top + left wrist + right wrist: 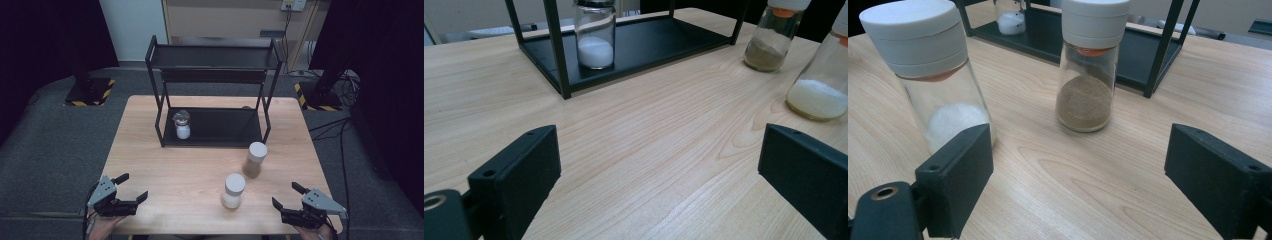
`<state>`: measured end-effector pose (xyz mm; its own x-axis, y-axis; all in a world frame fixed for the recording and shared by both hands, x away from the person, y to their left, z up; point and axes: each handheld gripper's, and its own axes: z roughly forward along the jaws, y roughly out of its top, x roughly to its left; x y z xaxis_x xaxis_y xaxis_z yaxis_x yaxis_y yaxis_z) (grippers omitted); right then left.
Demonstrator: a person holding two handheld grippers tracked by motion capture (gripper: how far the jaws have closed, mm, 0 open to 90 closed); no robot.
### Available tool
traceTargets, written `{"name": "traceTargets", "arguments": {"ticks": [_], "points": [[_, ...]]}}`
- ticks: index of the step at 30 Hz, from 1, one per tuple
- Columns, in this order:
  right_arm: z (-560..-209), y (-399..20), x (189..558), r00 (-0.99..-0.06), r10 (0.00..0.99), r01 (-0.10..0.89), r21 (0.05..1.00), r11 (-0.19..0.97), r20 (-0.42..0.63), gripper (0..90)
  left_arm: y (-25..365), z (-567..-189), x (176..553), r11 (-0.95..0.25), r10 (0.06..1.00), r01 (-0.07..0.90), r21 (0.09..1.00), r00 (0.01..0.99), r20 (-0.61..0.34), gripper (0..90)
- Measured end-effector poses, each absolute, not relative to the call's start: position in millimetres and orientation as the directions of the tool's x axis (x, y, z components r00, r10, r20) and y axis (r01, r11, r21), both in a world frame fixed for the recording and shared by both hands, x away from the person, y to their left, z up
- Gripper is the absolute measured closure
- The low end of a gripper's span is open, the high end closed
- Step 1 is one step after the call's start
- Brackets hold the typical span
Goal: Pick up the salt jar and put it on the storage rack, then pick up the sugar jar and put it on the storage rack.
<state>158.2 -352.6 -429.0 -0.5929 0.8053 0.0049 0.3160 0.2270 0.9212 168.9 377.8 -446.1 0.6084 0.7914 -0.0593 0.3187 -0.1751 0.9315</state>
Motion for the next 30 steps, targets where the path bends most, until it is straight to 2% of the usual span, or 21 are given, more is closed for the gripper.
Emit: {"name": "traceTargets", "arguments": {"ticks": [30], "points": [[-425.3, -357.8, 158.2, -0.598, 0.801, 0.288, 0.941, 0.178, 0.031, 11.1, 373.2, -442.9, 172.5, -0.216, 0.771, 0.334, 0.917, 0.635, -0.05, 2.6]]}}
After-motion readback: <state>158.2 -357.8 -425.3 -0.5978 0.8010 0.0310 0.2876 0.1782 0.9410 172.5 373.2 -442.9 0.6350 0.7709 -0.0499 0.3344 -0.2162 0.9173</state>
